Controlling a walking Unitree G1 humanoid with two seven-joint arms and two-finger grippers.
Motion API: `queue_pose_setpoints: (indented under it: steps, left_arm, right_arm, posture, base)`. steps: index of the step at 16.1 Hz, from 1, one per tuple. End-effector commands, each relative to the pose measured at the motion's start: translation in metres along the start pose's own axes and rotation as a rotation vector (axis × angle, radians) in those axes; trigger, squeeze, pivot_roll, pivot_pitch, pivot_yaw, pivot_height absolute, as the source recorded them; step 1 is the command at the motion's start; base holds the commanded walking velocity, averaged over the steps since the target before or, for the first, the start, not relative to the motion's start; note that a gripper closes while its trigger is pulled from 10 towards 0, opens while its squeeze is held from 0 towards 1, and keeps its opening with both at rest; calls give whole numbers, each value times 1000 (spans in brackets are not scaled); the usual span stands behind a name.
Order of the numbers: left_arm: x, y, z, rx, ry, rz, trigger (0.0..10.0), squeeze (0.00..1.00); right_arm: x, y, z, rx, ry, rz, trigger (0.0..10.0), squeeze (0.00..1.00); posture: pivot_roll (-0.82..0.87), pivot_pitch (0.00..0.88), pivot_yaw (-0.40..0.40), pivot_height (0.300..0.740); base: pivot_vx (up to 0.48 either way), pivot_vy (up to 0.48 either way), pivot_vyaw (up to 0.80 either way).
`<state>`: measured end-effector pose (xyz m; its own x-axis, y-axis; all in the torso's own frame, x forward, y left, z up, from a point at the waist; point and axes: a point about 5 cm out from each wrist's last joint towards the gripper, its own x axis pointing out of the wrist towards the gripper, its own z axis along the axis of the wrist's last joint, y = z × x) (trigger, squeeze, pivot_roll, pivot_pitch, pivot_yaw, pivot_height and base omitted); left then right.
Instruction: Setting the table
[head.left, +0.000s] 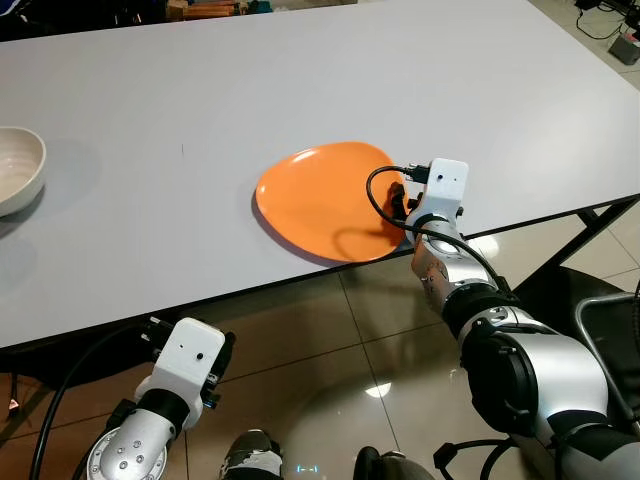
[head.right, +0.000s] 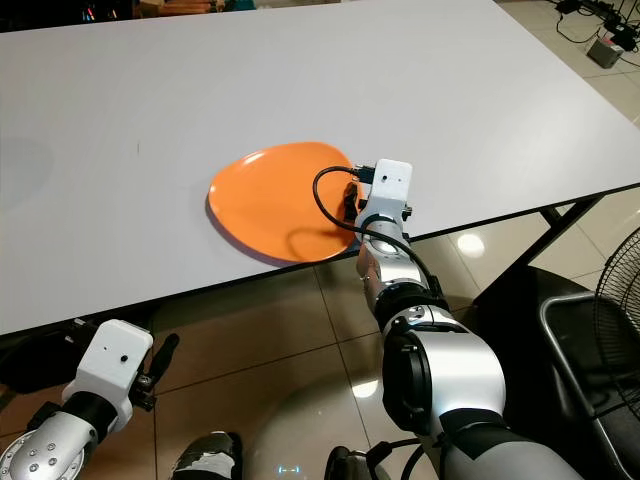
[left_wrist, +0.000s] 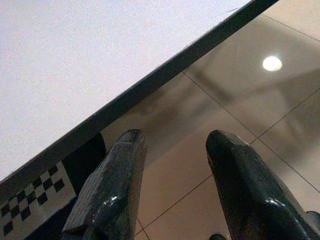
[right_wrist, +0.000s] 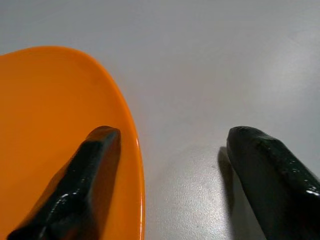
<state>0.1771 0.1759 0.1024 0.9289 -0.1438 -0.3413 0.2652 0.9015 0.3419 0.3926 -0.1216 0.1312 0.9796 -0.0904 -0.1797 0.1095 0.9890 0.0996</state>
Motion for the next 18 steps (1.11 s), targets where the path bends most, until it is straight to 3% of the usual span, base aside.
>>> queue_pose_setpoints:
  steps: [1,7,8,9,13,14,18]
  left_arm:
    - [-2,-3,3,5,-9,-1,10000,0]
    - [0,-6,3,0,-12,0,10000,0]
    - [0,-6,3,-1,-13,0,10000,0]
    - [0,-7,3,-2,-12,0,10000,0]
    - [0,-8,2,-4,-10,0,10000,0]
    - [0,-8,2,-4,-10,1,10000,0]
    - [0,-9,2,-6,-9,0,10000,0]
  right_arm:
    - [-3,-5,-17,-2,83,-16,0,0]
    - [-3,-3,-15,-45,73,-18,0,0]
    - [-3,-3,-15,-43,74,-14,784,0]
    - [-3,-3,-15,-49,75,-12,10000,0]
    - [-3,-3,-18,-81,96,-12,10000,0]
    - [-3,-3,-18,-70,100,-8,10000,1000]
    - [-3,-3,-18,-57,100,2,10000,1000]
  posture:
    - [449,193,-47,740]
    - [444,194,-56,740]
    - [444,195,-56,740]
    - [443,197,-59,740]
    - [441,201,-62,740]
    - [440,202,-62,740]
    - [436,206,-64,740]
  base:
    - [0,0,0]
    - [0,0,0]
    - [0,0,0]
    - [0,0,0]
    - [0,0,0]
    - [0,0,0]
    - [0,0,0]
